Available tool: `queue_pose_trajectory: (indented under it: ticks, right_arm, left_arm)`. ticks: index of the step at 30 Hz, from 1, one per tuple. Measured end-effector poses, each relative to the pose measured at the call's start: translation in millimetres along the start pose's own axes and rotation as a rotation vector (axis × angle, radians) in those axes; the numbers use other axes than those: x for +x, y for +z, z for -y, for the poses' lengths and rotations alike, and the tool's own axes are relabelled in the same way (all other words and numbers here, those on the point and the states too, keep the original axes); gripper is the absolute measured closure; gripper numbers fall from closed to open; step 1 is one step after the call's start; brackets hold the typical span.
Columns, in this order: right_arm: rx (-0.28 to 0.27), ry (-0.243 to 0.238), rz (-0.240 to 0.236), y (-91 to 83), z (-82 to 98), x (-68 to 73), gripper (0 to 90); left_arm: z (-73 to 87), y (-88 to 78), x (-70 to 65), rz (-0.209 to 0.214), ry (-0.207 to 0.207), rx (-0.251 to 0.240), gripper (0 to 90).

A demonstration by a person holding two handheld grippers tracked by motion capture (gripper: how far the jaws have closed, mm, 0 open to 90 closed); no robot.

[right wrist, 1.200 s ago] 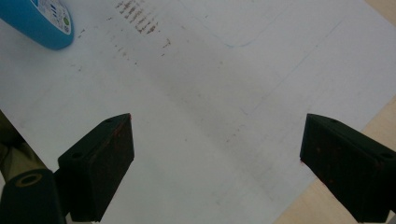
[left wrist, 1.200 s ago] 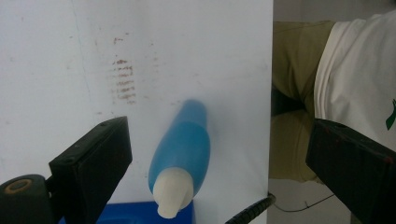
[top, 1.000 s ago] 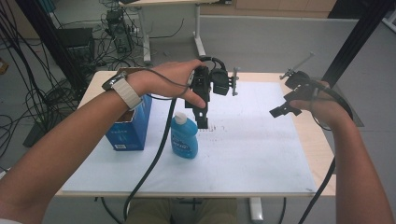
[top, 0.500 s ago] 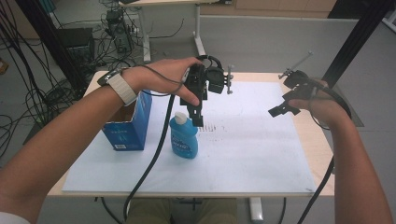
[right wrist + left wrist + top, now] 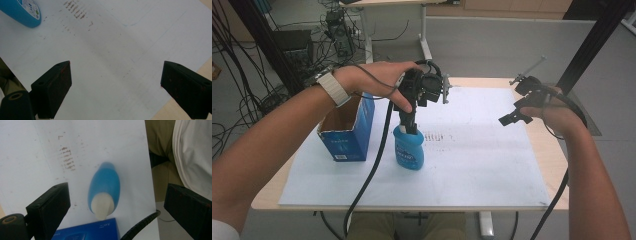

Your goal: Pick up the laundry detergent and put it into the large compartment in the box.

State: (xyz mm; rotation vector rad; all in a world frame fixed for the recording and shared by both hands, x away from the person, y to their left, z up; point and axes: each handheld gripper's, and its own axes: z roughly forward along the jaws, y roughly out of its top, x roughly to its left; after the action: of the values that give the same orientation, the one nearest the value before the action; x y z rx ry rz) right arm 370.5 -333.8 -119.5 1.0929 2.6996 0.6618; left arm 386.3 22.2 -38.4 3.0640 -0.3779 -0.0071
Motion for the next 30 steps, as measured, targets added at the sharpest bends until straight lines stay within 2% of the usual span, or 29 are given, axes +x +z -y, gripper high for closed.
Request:
queue_pose_trajectory:
  ticks: [4, 9, 18, 24, 30]
  right_arm:
    - [-0.003, 0.003, 0.0, 0.3, 0.9, 0.5, 9.7]
    - [-0.002, 0.006, 0.0, 1.0, 1.7, 0.7, 9.7]
    - [0.0, 0.012, 0.0, 1.6, 2.0, 2.0, 9.7]
    - [0.0, 0.009, -0.002, 0.4, 0.3, 5.4, 9.7]
    - [0.0, 0.012, 0.001, -1.2, 0.1, 7.4, 9.7]
  left_arm:
    - [3.7, 4.9, 1.4, -0.008, 0.032, 0.007, 6.7]
    - [6.5, 10.8, 4.5, 0.005, 0.045, 0.017, 6.7]
    - [14.7, 18.7, 11.0, 0.024, 0.077, -0.002, 7.1]
    - [12.1, 25.0, 15.4, 0.03, 0.091, 0.038, 6.8]
    - [13.1, 28.3, 17.5, 0.038, 0.114, 0.034, 7.4]
